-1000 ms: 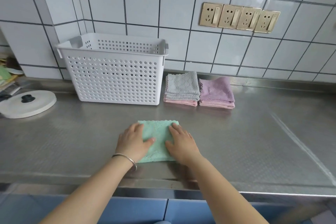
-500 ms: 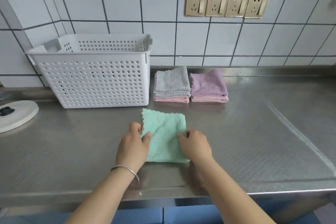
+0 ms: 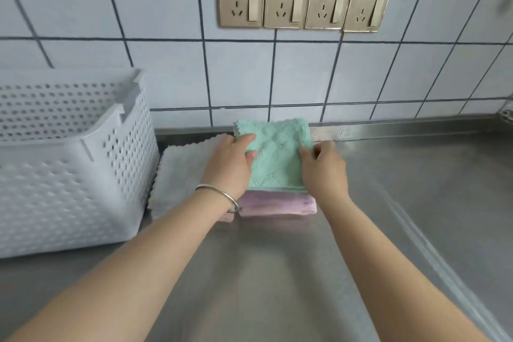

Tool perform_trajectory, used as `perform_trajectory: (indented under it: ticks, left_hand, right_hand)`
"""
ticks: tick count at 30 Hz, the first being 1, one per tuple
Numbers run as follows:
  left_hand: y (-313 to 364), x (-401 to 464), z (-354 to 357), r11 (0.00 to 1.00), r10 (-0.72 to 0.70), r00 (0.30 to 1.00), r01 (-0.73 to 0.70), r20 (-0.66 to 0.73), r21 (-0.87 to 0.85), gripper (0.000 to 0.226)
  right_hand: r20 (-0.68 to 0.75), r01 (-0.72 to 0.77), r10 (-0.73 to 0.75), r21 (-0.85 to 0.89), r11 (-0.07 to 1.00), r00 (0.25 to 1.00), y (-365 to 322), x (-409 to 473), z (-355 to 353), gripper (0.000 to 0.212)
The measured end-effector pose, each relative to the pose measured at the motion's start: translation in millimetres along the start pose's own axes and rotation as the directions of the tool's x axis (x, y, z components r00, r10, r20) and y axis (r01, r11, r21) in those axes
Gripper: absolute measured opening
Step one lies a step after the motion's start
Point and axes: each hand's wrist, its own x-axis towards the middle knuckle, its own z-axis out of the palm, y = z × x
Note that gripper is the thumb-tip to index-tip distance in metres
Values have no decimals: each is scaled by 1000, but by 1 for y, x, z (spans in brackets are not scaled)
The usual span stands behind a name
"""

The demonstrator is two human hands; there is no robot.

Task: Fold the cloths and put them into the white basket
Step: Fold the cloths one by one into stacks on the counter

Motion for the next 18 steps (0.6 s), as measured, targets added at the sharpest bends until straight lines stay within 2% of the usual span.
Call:
perform_trajectory:
  ticks: [4,10,18]
  left_hand:
    - [0,35,25,991,-53,990,35,133,131,41]
    - [6,37,29,966,-179,932,105,315,237,42]
    - [13,39,24,930,-291,860,150,420,336,46]
  right_hand:
    - [80,-128,132,-50,991,988,12,34,10,28]
    - [180,-306,335,-169,937,925,10,34,5,28]
    - [222,-312,415,-386,868,882,-11,30,-3,28]
